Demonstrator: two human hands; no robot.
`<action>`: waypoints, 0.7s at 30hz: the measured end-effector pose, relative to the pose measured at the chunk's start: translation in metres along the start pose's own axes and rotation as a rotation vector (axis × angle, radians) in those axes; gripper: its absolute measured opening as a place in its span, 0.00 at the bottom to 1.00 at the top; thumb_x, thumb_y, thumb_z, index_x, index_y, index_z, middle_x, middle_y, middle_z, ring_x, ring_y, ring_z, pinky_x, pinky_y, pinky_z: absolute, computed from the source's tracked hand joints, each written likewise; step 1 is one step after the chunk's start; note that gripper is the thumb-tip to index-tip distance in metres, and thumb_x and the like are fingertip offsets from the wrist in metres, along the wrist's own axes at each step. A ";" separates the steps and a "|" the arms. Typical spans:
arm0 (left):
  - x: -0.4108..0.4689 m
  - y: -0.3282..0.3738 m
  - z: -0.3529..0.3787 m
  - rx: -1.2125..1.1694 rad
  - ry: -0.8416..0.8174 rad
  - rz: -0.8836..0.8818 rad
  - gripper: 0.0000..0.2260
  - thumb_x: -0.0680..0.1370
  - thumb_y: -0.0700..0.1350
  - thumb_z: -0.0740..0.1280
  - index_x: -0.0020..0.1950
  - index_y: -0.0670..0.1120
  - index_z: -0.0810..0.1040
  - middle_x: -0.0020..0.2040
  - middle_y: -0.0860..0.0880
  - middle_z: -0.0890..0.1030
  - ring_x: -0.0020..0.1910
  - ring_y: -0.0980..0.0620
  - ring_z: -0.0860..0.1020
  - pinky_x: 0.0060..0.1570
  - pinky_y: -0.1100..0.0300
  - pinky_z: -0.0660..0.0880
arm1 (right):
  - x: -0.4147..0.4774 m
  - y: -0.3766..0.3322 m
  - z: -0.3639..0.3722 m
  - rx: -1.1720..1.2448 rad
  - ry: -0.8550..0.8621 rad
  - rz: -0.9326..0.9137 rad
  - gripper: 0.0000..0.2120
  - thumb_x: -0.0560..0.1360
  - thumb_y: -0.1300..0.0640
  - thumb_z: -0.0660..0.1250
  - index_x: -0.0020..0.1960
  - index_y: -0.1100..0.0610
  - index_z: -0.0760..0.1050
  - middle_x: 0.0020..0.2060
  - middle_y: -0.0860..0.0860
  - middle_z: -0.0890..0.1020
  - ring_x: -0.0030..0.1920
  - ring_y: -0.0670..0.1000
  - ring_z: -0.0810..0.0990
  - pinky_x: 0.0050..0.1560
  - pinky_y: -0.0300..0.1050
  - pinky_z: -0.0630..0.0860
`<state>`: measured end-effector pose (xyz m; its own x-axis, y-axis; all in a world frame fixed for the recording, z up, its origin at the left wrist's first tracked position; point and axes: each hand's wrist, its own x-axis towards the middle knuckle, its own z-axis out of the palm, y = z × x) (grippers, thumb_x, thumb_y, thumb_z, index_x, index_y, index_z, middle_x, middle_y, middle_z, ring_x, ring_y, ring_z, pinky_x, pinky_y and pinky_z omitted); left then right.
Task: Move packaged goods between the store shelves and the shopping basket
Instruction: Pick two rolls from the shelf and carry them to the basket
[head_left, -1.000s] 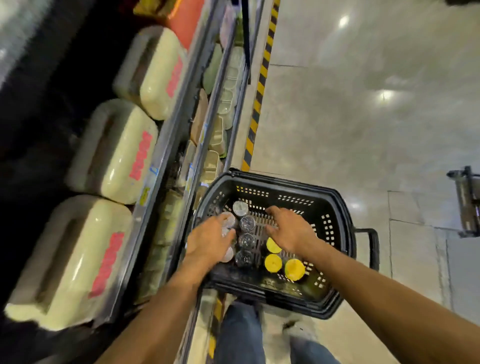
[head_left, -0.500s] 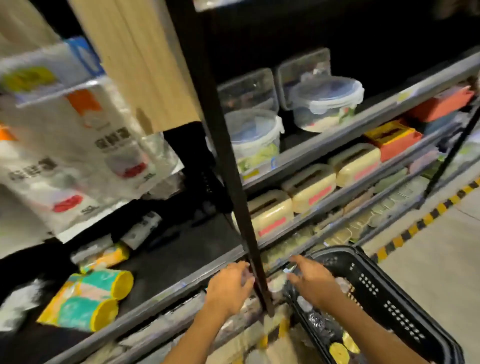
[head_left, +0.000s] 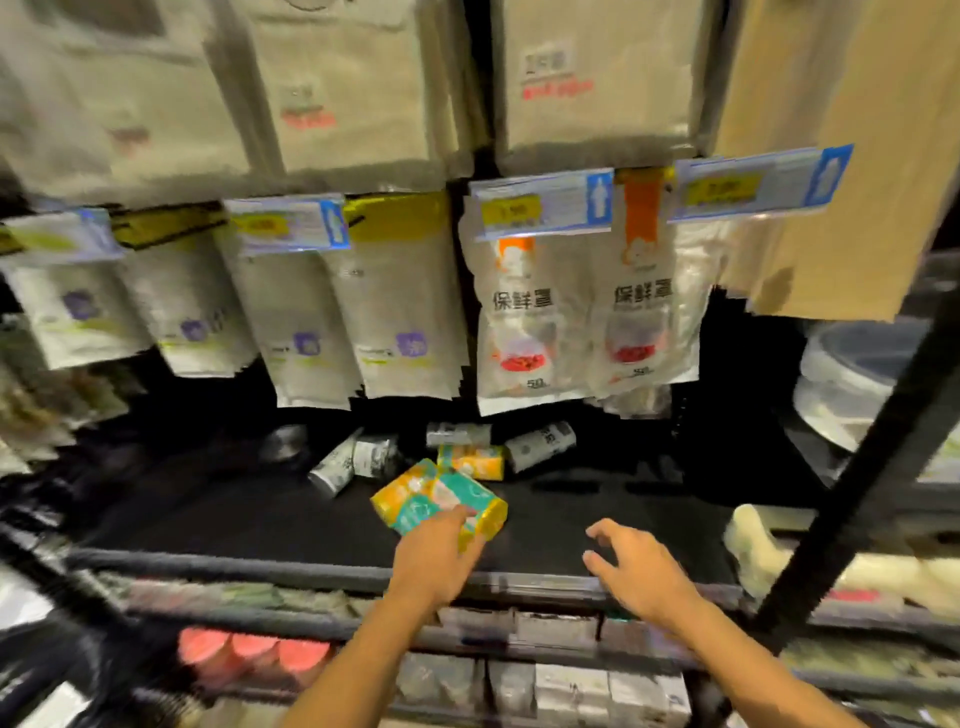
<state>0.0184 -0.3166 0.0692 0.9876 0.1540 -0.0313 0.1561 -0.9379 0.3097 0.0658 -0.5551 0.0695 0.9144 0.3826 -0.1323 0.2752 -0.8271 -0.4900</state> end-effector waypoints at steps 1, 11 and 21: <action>0.005 -0.018 -0.007 -0.008 0.005 -0.011 0.20 0.80 0.57 0.57 0.71 0.54 0.65 0.68 0.53 0.72 0.66 0.51 0.72 0.60 0.56 0.69 | 0.014 -0.016 0.004 -0.013 -0.001 -0.014 0.19 0.79 0.48 0.59 0.68 0.53 0.67 0.58 0.51 0.79 0.58 0.51 0.77 0.56 0.46 0.74; 0.064 -0.190 -0.071 0.000 0.042 -0.047 0.20 0.79 0.57 0.59 0.70 0.52 0.68 0.66 0.50 0.75 0.64 0.48 0.73 0.59 0.54 0.71 | 0.138 -0.176 0.077 -0.029 -0.019 -0.082 0.20 0.78 0.48 0.61 0.67 0.54 0.69 0.64 0.54 0.76 0.64 0.55 0.73 0.60 0.46 0.69; 0.115 -0.295 -0.095 -0.032 0.046 -0.126 0.19 0.80 0.56 0.59 0.69 0.52 0.69 0.64 0.51 0.75 0.62 0.48 0.74 0.57 0.54 0.71 | 0.232 -0.270 0.135 -0.030 -0.086 -0.115 0.17 0.78 0.50 0.61 0.64 0.57 0.71 0.58 0.56 0.79 0.60 0.57 0.76 0.54 0.47 0.71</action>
<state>0.0838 0.0075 0.0647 0.9580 0.2852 -0.0286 0.2779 -0.8997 0.3365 0.1632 -0.1872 0.0549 0.8477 0.5086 -0.1508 0.3866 -0.7870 -0.4808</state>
